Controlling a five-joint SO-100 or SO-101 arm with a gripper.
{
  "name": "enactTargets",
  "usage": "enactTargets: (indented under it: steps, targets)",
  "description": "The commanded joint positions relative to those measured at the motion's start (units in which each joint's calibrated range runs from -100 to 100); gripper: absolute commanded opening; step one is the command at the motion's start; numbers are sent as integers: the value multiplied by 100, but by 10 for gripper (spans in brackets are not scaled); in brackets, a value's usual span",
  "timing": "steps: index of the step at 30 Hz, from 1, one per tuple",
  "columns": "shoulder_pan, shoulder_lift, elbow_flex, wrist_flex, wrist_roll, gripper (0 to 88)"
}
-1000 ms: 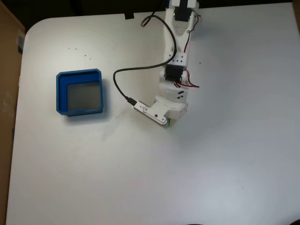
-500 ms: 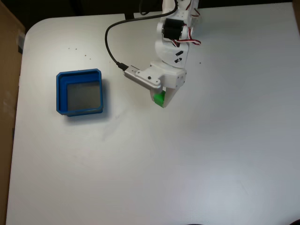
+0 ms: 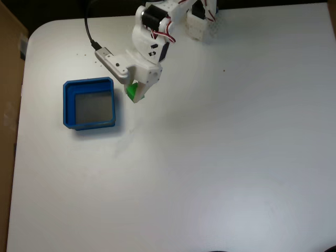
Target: Pick up green cube and drop it in the blue box
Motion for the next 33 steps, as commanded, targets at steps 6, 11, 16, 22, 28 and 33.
enactTargets:
  steps: [6, 11, 16, 22, 28, 33]
  targets:
    - [617, -373, -360, -250, 488, 8]
    - [921, -147, -351, -893, 493, 8]
    - [1087, 513, -387, -1379, 493, 8]
    - [1195, 1048, -387, -1833, 493, 8]
    - [1239, 1457, -396, -2261, 493, 8]
    - [1296, 1650, -396, -2648, 493, 8]
